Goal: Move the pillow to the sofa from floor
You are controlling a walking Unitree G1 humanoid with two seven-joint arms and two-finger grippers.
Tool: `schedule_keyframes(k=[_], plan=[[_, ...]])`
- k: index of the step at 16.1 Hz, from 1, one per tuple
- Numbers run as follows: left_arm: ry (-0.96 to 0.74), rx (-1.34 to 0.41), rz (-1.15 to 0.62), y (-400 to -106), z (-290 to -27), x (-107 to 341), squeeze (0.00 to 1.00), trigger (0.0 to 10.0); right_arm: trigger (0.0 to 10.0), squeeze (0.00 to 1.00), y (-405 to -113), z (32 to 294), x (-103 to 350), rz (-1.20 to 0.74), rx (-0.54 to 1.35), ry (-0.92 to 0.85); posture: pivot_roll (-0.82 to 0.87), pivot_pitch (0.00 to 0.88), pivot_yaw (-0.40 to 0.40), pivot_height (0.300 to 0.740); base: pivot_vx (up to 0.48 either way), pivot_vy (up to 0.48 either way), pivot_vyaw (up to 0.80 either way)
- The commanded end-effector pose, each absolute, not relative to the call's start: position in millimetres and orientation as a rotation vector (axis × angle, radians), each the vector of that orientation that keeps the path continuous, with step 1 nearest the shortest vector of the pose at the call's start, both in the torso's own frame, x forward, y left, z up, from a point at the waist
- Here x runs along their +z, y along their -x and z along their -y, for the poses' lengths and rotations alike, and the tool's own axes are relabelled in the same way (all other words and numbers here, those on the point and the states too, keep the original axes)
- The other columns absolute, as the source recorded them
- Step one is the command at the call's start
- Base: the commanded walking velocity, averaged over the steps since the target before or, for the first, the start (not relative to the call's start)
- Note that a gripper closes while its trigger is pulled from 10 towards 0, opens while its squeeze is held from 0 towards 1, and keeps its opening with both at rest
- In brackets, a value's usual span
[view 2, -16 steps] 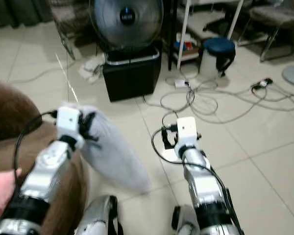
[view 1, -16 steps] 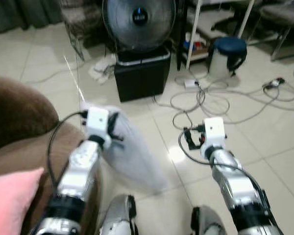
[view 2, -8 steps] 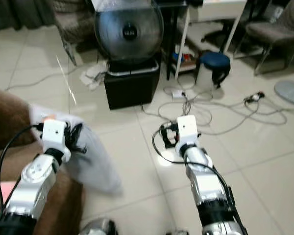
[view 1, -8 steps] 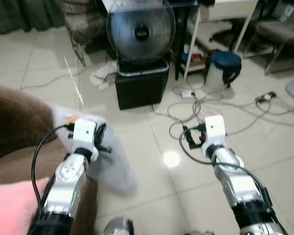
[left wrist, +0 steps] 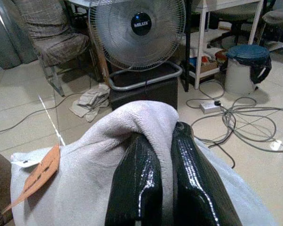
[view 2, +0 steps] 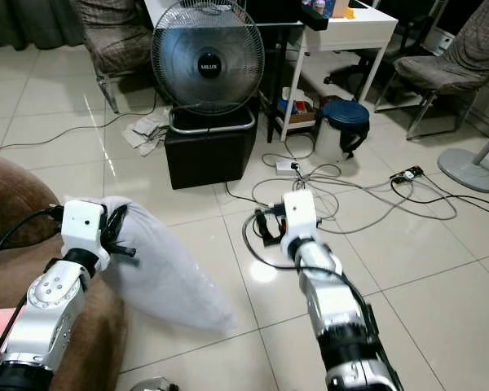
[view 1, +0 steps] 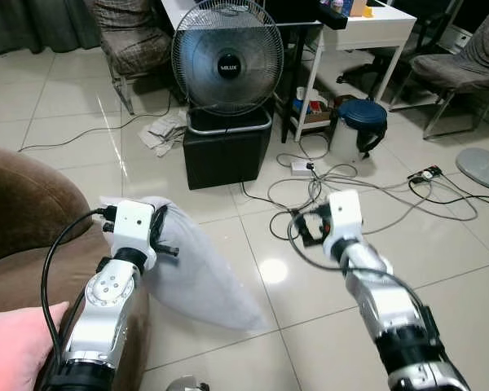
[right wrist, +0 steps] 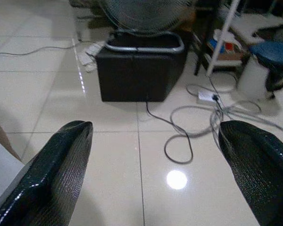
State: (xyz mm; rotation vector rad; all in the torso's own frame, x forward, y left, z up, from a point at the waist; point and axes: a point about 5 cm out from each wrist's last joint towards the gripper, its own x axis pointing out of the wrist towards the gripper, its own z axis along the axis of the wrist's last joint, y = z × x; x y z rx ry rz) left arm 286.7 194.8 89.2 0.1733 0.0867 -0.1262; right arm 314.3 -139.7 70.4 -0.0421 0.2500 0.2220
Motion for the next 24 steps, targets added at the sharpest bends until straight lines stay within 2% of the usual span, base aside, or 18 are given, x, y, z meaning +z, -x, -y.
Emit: schedule_keyframes(k=[1,4,21,24], plan=[[-0.206,-0.170,-0.006,-297,-186,109,0.00,10.0,10.0,0.00,-311,148,64,-0.272,0.164,0.038,0.11,0.000,-0.002,0.740,0.000,0.000,0.00],[-0.203,-0.174,-0.009,-302,-183,110,0.00,10.0,10.0,0.00,-316,155,64,-0.271,0.094,0.104,0.09,0.000,0.019,0.740,0.000,-0.448,0.00],[-0.223,-0.229,-0.013,-312,-172,110,0.00,10.0,10.0,0.00,-312,156,62,-0.257,0.094,0.137,0.05,0.000,0.043,0.740,0.000,-0.480,0.00],[-0.164,-0.225,-0.044,-309,-170,105,0.00,10.0,10.0,0.00,-309,163,60,-0.268,0.093,0.151,0.05,0.000,0.027,0.740,0.000,0.160,0.00]])
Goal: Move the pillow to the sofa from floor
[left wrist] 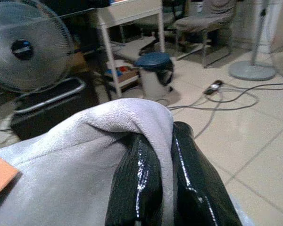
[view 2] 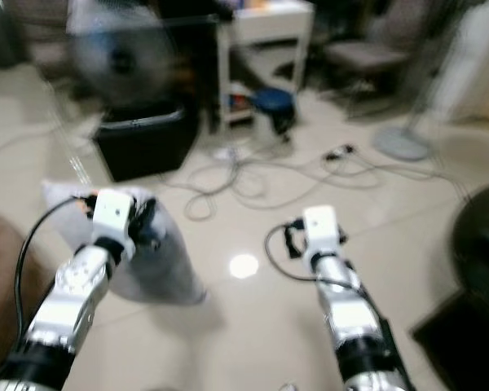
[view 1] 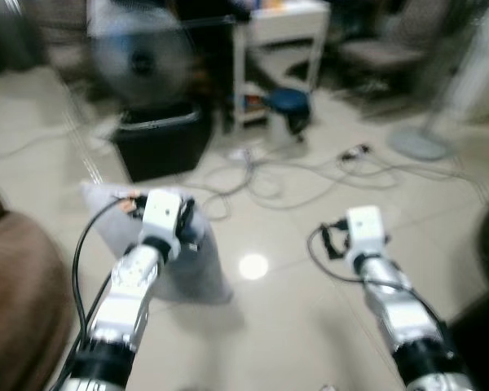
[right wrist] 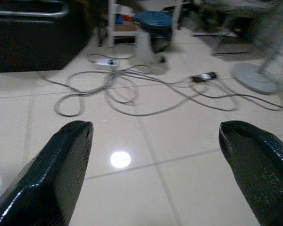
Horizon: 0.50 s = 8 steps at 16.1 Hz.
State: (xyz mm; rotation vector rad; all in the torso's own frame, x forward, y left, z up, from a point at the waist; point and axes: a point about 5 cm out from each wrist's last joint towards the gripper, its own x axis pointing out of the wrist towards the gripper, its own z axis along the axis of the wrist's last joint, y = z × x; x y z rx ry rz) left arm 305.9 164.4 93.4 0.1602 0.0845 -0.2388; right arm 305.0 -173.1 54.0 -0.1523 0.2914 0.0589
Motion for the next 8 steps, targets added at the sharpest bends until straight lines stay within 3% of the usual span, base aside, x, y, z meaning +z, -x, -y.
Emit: schedule_keyframes(k=[1,8], plan=[[-0.173,-0.216,-0.051,-308.1,-171.9,103.3,0.00,10.0,10.0,0.00,-308.4,163.1,59.3,-0.272,0.093,0.153,0.06,0.000,0.020,0.740,0.000,0.480,0.00],[-0.198,-0.188,-0.004,-309.1,-171.7,107.1,0.00,10.0,10.0,0.00,-306.5,161.1,56.1,-0.288,0.111,0.140,0.06,0.000,0.017,0.740,0.000,0.000,0.00]])
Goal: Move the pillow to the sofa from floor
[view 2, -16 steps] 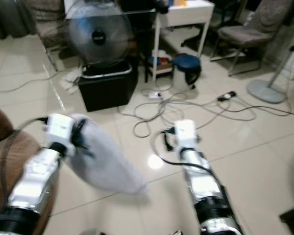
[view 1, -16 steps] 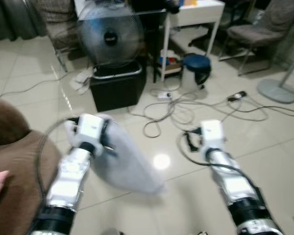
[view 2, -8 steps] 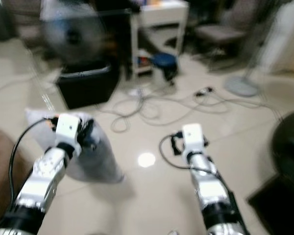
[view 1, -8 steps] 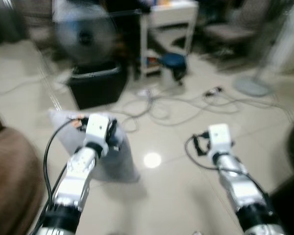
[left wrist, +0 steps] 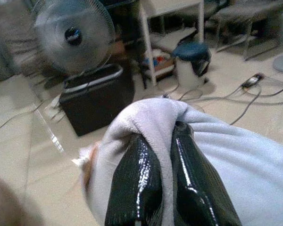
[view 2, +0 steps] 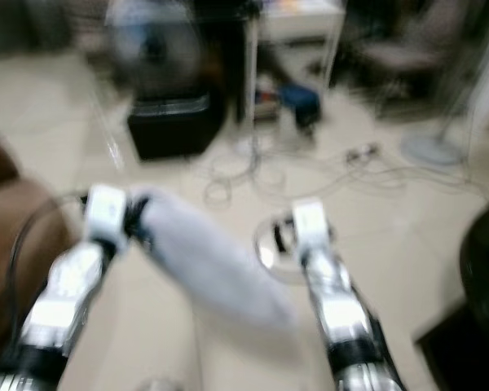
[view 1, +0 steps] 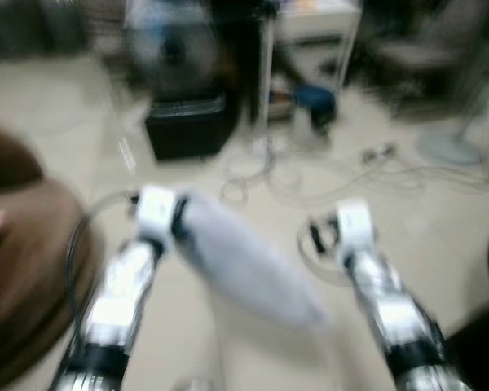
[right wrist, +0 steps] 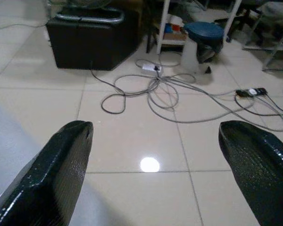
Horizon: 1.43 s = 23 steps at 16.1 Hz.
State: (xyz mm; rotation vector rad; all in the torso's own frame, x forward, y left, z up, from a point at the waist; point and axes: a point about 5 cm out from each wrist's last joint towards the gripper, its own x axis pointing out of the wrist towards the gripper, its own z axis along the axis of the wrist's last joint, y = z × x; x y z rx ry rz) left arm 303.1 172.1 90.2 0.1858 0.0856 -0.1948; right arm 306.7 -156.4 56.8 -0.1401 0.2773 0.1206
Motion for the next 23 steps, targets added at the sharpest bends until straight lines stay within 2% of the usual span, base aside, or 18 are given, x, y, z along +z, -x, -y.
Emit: schedule_keyframes(k=[1,6,12,15,23], plan=[[-0.198,-0.189,-0.001,-309.2,-170.5,107.3,0.00,10.0,10.0,0.00,-306.4,163.8,54.6,-0.296,0.096,0.118,0.05,0.000,0.015,0.740,0.000,0.000,0.00],[-0.187,-0.198,0.007,-307.8,-166.1,106.8,0.00,10.0,10.0,0.00,-306.9,164.9,59.1,-0.291,0.108,0.134,0.06,0.000,0.001,0.740,0.229,0.000,0.00],[-0.192,-0.191,0.006,-306.0,-169.7,106.3,0.00,10.0,10.0,0.00,-303.9,162.6,55.6,-0.309,0.112,0.126,0.06,0.000,0.005,0.740,0.410,0.000,0.00],[-0.194,-0.196,0.005,-305.2,-169.3,105.9,0.00,10.0,10.0,0.00,-302.3,165.1,54.3,-0.314,0.104,0.128,0.06,0.000,0.011,0.740,0.431,0.000,-0.64],[-0.193,-0.201,0.003,-305.9,-167.4,106.3,0.00,10.0,10.0,0.00,-300.1,164.5,53.9,-0.315,0.107,0.150,0.05,0.000,0.020,0.740,0.432,0.000,0.00]])
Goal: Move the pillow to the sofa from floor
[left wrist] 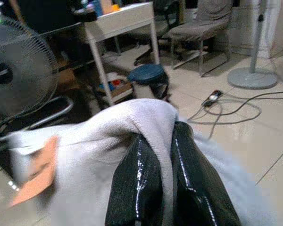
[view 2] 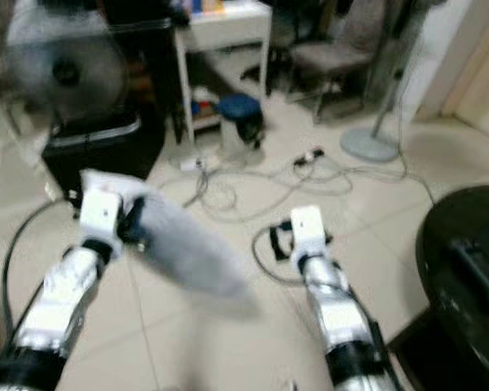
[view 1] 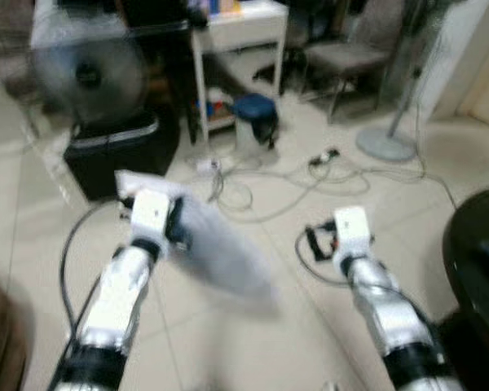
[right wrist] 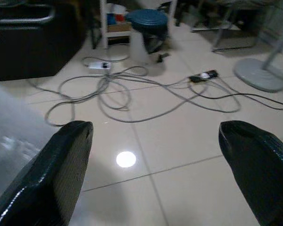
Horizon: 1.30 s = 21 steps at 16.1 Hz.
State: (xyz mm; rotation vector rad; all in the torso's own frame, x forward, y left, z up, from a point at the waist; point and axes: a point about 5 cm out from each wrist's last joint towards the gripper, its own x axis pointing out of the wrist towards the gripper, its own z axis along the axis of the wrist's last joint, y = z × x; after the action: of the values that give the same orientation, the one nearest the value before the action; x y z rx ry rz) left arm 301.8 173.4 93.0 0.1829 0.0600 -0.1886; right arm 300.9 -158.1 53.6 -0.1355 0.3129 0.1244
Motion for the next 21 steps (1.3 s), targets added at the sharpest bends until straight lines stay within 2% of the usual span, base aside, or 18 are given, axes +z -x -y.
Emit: schedule_keyframes(k=[1,2,12,21], plan=[[-0.194,-0.200,0.002,-305.7,-167.7,106.0,0.00,10.0,10.0,0.00,-300.1,163.5,53.9,-0.313,0.123,0.168,0.06,0.000,0.017,0.740,0.428,0.000,0.00],[-0.195,-0.199,0.002,-305.2,-168.0,105.8,0.00,10.0,10.0,0.00,-300.0,162.3,54.4,-0.310,0.135,0.173,0.06,0.000,0.014,0.740,0.435,0.000,0.00],[-0.206,-0.186,0.009,-303.7,-171.3,107.4,0.00,10.0,10.0,0.00,-301.4,162.4,54.0,-0.310,0.141,0.190,0.08,0.000,0.001,0.740,0.445,0.000,0.80],[-0.214,-0.195,0.016,-306.2,-170.5,109.5,0.00,10.0,10.0,0.00,-302.0,161.1,50.6,-0.315,0.157,0.190,0.07,0.000,0.008,0.740,0.445,0.000,0.00]])
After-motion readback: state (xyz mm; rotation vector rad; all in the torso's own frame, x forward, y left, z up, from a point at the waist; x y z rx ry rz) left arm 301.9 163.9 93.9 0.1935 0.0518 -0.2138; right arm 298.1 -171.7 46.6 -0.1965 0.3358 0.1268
